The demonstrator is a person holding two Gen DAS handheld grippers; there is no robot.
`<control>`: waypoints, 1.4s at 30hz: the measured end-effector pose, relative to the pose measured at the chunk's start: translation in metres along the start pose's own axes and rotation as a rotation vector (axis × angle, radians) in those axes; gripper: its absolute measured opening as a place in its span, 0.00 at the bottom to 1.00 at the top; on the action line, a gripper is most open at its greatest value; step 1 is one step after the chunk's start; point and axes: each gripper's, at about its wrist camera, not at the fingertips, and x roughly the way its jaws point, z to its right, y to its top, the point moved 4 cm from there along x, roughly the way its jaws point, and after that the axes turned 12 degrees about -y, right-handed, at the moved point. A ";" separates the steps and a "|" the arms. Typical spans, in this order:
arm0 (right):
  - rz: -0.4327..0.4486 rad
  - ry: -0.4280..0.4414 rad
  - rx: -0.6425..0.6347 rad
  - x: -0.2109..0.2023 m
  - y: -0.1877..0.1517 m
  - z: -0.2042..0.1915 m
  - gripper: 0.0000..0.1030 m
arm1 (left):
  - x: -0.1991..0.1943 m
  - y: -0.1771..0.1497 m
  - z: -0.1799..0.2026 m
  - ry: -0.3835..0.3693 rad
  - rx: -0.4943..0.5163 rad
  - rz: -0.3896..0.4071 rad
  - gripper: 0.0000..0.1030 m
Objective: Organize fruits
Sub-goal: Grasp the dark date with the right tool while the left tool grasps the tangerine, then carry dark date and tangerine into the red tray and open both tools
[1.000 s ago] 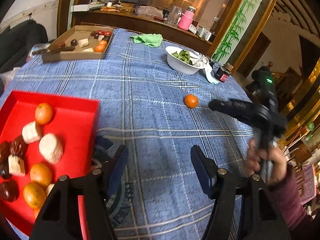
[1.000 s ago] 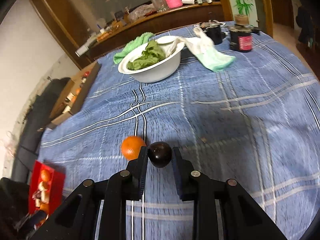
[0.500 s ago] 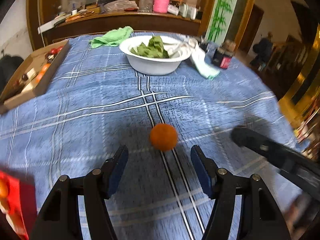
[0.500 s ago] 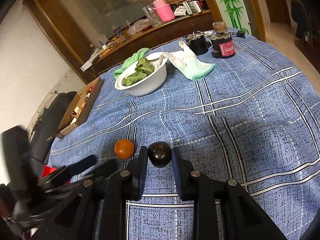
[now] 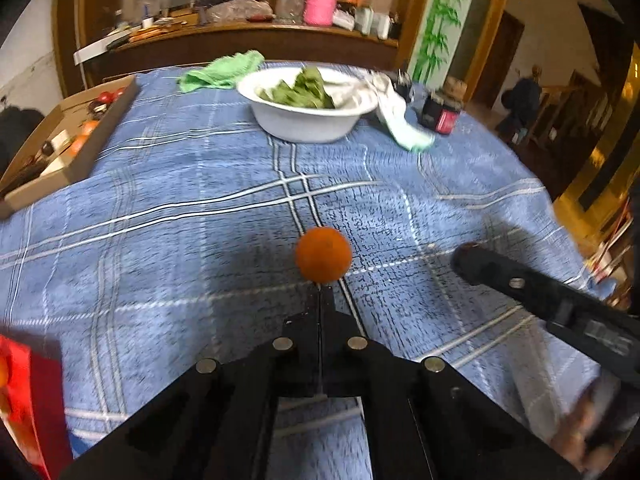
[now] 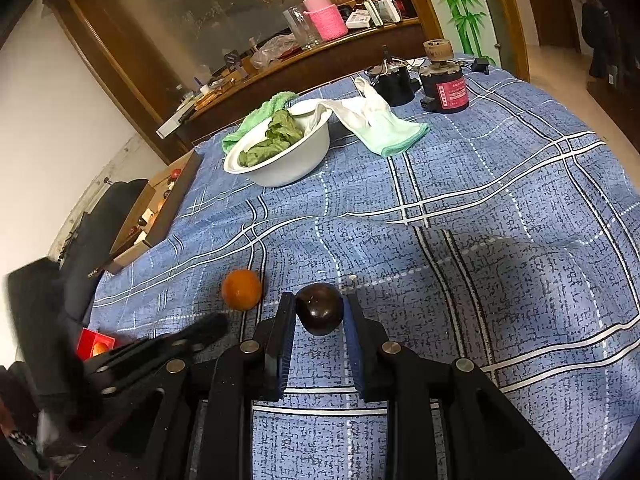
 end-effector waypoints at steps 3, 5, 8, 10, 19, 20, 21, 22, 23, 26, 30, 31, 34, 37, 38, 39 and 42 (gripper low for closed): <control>0.003 0.004 -0.004 -0.001 -0.001 -0.001 0.25 | -0.025 -0.004 -0.002 -0.004 -0.007 0.038 0.00; 0.014 -0.003 -0.003 -0.003 -0.001 -0.001 0.25 | -0.040 -0.008 -0.004 -0.009 -0.010 0.055 0.00; 0.017 -0.010 0.013 -0.004 -0.001 0.002 0.25 | -0.046 -0.011 -0.009 -0.010 -0.015 0.047 0.00; 0.014 -0.004 0.027 -0.005 -0.001 0.004 0.25 | -0.040 -0.010 -0.010 0.004 -0.010 0.025 0.10; 0.005 0.037 0.044 -0.008 0.002 0.006 0.25 | 0.016 0.018 0.002 0.024 0.044 -0.001 0.48; 0.002 0.043 0.045 -0.007 0.002 0.006 0.25 | 0.024 0.019 0.003 0.035 0.056 -0.013 0.48; 0.001 0.047 0.044 -0.007 0.002 0.005 0.25 | 0.031 0.019 0.003 0.041 0.065 -0.025 0.48; 0.000 0.049 0.044 -0.007 0.003 0.005 0.25 | 0.038 0.018 0.003 0.047 0.074 -0.037 0.48; -0.002 0.053 0.043 -0.006 0.003 0.005 0.25 | 0.042 0.017 0.003 0.051 0.077 -0.047 0.46; -0.008 0.068 0.038 -0.005 0.003 0.002 0.25 | 0.044 0.016 0.002 0.063 0.081 -0.037 0.29; -0.012 0.070 0.026 -0.004 0.001 -0.001 0.25 | 0.035 0.014 -0.001 0.038 0.059 -0.019 0.28; -0.014 0.072 0.026 -0.003 0.000 -0.001 0.25 | 0.032 0.014 -0.001 0.035 0.052 -0.012 0.28; -0.011 0.077 0.025 -0.004 0.000 -0.002 0.25 | 0.011 0.011 -0.006 0.015 0.014 0.016 0.28; -0.007 0.083 0.018 -0.005 -0.001 -0.004 0.25 | -0.023 0.005 -0.013 0.007 -0.020 0.057 0.28; -0.007 0.085 0.015 -0.005 -0.002 -0.005 0.25 | -0.041 0.001 -0.018 0.007 -0.036 0.078 0.28; -0.007 0.087 0.007 -0.005 -0.003 -0.008 0.25 | -0.055 -0.001 -0.021 0.010 -0.049 0.095 0.28; -0.001 0.092 -0.034 -0.008 -0.010 -0.021 0.25 | -0.103 -0.014 -0.040 0.031 -0.100 0.156 0.28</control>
